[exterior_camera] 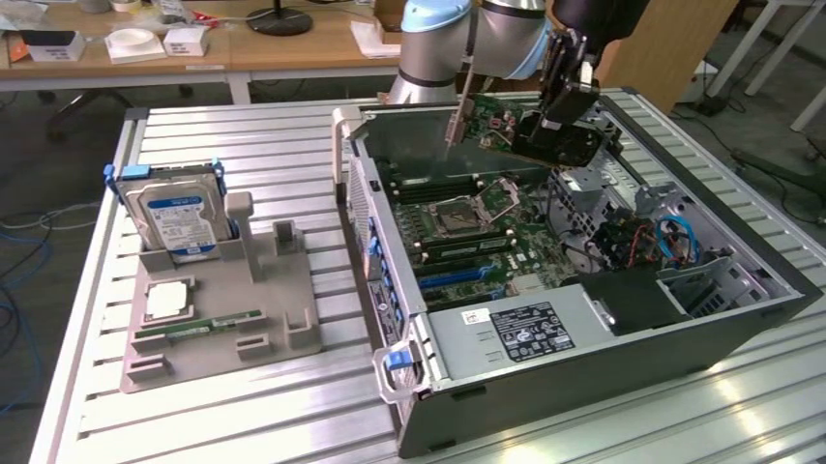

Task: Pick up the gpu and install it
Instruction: 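Insert the gpu into the slot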

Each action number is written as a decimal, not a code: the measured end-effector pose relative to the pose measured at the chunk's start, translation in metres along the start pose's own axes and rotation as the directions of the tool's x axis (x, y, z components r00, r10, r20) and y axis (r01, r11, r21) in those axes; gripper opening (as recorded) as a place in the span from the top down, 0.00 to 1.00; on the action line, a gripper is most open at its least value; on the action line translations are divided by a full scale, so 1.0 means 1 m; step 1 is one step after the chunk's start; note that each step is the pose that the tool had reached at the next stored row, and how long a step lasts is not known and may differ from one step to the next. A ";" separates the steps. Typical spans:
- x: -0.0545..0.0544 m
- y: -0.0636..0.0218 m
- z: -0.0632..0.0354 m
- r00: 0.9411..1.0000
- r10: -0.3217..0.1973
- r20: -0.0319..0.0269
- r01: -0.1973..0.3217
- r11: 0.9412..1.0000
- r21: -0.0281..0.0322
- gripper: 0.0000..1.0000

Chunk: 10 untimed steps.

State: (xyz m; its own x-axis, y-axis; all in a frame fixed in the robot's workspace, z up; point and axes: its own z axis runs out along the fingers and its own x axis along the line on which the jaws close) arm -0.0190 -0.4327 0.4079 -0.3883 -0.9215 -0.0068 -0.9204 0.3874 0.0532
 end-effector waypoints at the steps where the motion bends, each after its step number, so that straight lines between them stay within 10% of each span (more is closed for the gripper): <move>1: 0.000 -0.0001 0.0002 1.000 -0.013 0.000 0.013 1.000 0.001 0.73; 10: 0.000 -0.0003 0.0034 0.989 -0.150 -0.003 0.150 0.989 0.011 0.73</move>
State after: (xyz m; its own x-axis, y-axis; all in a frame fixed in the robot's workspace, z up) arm -0.0190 -0.4329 0.4044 -0.2457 -0.9693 -0.0112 -0.9686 0.2451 0.0410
